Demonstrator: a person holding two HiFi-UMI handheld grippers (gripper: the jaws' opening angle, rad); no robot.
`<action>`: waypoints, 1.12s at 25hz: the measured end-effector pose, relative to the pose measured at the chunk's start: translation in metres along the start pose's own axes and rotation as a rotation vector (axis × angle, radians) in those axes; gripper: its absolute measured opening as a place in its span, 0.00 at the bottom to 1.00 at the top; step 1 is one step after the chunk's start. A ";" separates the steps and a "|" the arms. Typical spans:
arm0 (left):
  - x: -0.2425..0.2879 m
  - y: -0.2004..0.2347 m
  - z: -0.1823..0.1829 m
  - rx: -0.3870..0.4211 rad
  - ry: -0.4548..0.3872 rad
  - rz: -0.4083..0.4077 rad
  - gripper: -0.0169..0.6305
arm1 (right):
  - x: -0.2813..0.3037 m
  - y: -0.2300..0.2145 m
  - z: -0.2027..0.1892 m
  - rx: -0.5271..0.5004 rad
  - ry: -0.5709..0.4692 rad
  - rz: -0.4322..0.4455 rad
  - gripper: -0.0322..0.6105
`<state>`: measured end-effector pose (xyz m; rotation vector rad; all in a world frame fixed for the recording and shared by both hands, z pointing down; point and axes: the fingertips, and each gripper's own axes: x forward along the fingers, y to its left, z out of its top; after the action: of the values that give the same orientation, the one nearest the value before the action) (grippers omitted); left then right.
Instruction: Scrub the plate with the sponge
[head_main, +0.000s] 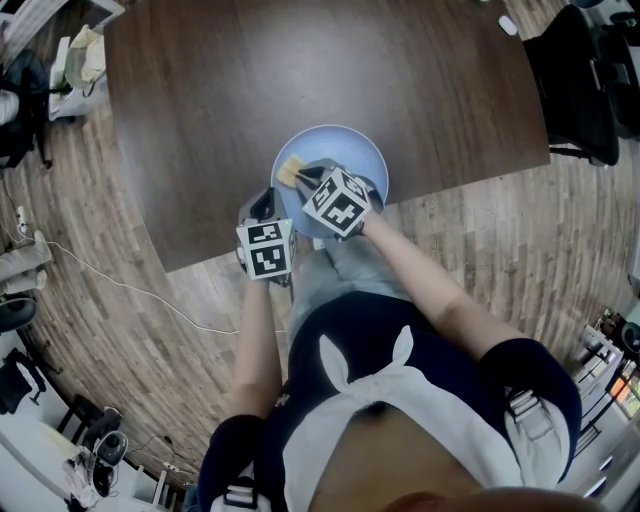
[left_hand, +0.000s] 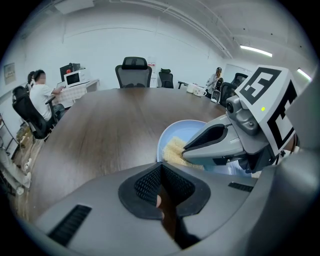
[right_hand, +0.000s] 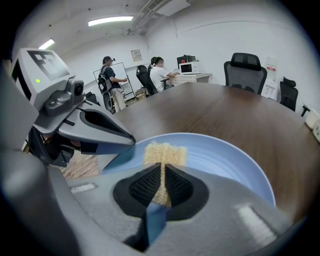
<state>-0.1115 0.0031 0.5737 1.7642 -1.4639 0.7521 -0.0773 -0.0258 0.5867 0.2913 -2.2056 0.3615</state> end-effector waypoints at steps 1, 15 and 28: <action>0.000 0.000 0.000 0.004 0.000 0.001 0.02 | 0.000 -0.002 -0.001 0.010 -0.001 -0.005 0.09; 0.000 -0.001 0.001 0.011 0.006 0.001 0.02 | -0.011 -0.030 -0.007 0.114 0.000 -0.100 0.09; -0.001 0.000 0.000 0.009 0.004 0.000 0.03 | -0.025 -0.062 -0.017 0.214 0.011 -0.258 0.09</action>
<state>-0.1114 0.0038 0.5727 1.7682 -1.4593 0.7629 -0.0289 -0.0756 0.5867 0.6806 -2.0884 0.4546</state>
